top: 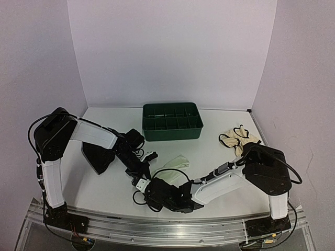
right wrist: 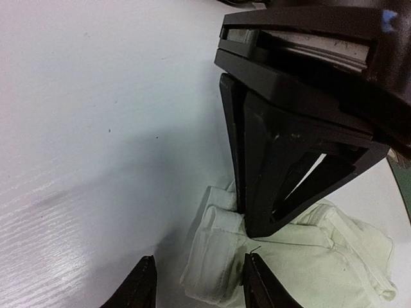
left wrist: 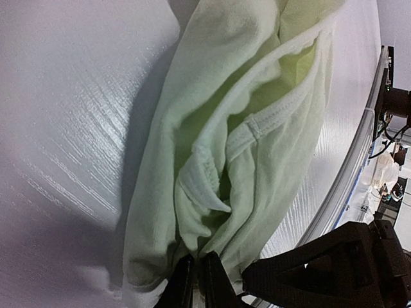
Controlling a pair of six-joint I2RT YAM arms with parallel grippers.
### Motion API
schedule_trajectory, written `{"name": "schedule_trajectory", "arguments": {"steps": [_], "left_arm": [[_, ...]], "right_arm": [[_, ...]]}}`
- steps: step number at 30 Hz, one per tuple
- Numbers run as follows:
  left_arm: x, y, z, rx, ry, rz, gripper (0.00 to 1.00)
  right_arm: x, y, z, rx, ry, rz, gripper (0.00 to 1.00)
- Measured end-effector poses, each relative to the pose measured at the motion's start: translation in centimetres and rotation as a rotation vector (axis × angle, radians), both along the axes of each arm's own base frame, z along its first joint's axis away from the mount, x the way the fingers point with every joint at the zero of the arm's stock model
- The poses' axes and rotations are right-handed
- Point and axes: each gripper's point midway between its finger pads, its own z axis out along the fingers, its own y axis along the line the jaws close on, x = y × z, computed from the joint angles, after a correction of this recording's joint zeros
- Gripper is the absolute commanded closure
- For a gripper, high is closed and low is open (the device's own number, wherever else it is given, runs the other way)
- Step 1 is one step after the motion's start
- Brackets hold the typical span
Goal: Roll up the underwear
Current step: Roll the underwear to the center of the board.
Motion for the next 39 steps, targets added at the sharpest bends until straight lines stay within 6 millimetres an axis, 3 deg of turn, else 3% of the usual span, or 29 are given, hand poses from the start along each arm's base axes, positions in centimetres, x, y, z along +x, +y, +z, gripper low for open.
{"name": "schedule_trajectory", "arguments": {"steps": [5,10,14,16,21,25,29,34,36,39], "left_arm": [[0.0,0.0,0.0,0.0,0.001,0.001,0.92],[0.1,0.1,0.0,-0.002,0.004,0.005,0.87],[-0.1,-0.1,0.5,-0.036,0.027,-0.008,0.6],[-0.4,-0.4,1.1,-0.065,0.046,-0.022,0.52],[-0.3,-0.6,2.4,-0.127,0.036,-0.08,0.46],[-0.4,0.2,3.9,-0.181,-0.015,-0.156,0.46],[-0.4,1.5,6.9,-0.274,-0.182,-0.291,0.41],[-2.3,2.5,10.7,-0.432,-0.586,-0.588,0.29],[-3.6,2.6,10.7,-0.465,-0.753,-0.726,0.27],[-5.9,2.3,9.2,-0.496,-0.944,-0.944,0.25]], "right_arm": [[0.7,-0.3,-0.3,0.015,0.023,-0.04,0.73],[1.1,-0.7,-0.6,0.046,0.069,-0.092,0.99],[1.3,-0.8,-0.8,0.103,0.145,-0.129,1.0],[1.4,-0.9,-0.7,0.153,0.217,-0.144,1.0],[1.4,-1.7,-0.6,0.267,0.419,-0.155,1.0],[0.9,-2.6,-0.6,0.374,0.597,-0.142,1.0],[0.2,-3.0,-0.4,0.454,0.764,-0.112,1.0],[-1.7,-3.3,-0.4,0.517,0.959,-0.072,1.0],[-2.3,-3.5,-0.5,0.543,1.018,-0.065,1.0],[-2.7,-3.9,-0.5,0.586,1.087,-0.069,1.0]]}}
